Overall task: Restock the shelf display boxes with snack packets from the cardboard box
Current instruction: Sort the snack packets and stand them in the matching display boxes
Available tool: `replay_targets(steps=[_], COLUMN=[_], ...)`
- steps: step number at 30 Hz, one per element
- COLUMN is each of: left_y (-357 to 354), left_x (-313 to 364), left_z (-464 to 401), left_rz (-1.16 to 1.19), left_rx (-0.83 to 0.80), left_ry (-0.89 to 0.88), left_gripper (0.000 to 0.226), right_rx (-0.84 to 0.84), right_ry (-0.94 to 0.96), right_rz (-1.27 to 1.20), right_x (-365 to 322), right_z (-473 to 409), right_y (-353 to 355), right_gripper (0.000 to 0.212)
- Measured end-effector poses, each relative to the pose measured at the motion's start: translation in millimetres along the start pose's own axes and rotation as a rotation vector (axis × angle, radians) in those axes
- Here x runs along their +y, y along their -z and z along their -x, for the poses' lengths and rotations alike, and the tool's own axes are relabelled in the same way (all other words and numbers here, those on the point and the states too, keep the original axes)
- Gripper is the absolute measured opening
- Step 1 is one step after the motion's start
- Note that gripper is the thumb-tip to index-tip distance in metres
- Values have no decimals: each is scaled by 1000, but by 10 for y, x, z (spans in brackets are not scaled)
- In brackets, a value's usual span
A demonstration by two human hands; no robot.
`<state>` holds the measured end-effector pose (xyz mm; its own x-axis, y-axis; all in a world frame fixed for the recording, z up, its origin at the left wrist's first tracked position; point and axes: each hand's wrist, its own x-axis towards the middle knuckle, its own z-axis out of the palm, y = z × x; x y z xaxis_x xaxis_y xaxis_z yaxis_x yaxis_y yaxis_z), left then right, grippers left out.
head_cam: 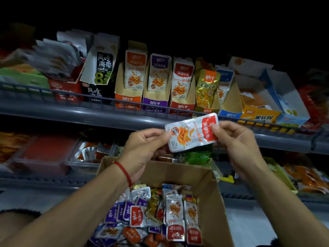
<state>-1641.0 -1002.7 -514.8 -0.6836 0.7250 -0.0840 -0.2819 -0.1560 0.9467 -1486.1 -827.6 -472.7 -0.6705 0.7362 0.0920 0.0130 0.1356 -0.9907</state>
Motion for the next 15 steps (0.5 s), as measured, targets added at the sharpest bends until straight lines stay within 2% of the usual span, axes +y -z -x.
replay_targets(steps=[5,7,11,15], left_y=[176,206,233,240], left_x=[202,226,248,283], left_z=[0,-2,-21,-17], left_rz=[49,55,38,66], left_rx=[109,154,210,206], left_ry=[-9,-9,-6,8], left_gripper=[24,23,21,22], right_rx=[48,74,75,-11], right_ry=[521,649,700,687], right_rz=[474,645,930,1066], right_x=[-734,-980,-1289,-1253], right_z=[-532,-828,-1234,-1473], right_y=[-53,-98,-273,-468], right_gripper=[10,15,26,26])
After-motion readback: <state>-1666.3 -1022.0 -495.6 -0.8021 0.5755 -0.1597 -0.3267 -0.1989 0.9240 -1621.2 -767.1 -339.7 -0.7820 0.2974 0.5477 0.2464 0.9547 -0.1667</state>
